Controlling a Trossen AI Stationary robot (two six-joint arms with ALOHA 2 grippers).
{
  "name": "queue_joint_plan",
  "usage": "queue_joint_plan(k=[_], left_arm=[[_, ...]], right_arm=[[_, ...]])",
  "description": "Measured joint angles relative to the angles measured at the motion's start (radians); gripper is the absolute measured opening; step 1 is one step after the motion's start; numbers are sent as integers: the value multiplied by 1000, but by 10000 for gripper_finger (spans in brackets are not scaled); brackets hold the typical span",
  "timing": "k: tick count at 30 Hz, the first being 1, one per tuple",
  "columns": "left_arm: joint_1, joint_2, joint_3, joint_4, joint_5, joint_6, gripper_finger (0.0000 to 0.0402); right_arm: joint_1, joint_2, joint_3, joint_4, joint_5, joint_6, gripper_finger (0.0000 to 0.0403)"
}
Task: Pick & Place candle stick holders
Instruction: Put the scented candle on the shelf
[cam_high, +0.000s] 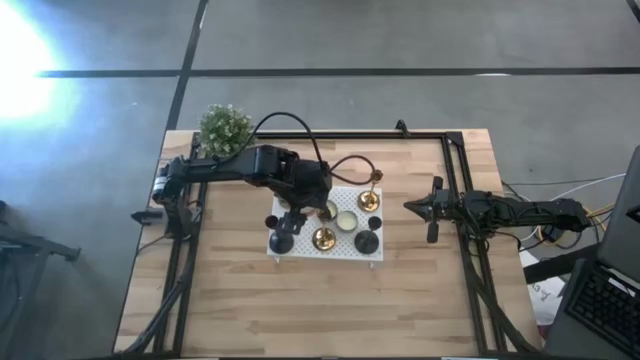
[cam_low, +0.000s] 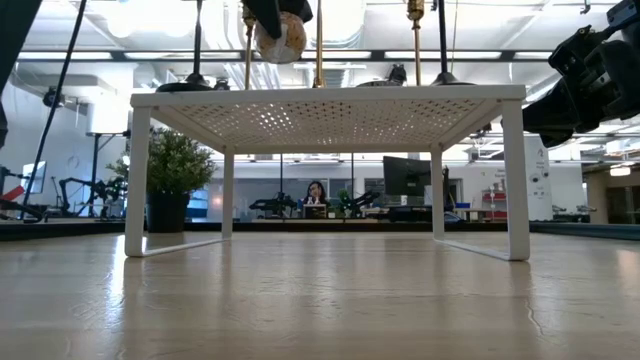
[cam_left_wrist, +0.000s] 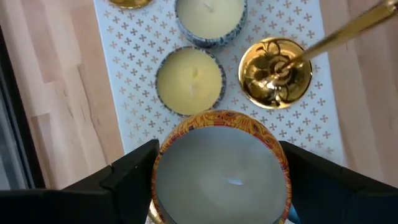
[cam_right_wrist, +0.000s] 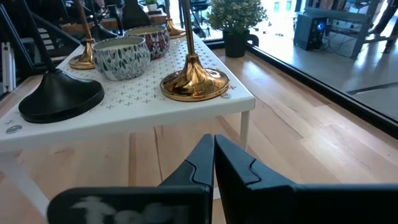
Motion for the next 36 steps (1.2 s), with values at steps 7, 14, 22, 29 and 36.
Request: queue_joint_plan(k=[7,14,22,29,36], left_arm=[[5,0,-4,43,-8,-28,299],[23,0,-4,62,-8,-53,299],[29,0,-4,60,-2,-54,299],[32,1,-39,66,-2,-54,299],[38,2,-85,81,3,-54,299]], right_arm=[[0,0,0,0,0,0,8],[0,0,0,0,0,0,8],[0,0,0,0,0,0,8],[0,0,0,0,0,0,8],[0,0,0,0,0,0,8]])
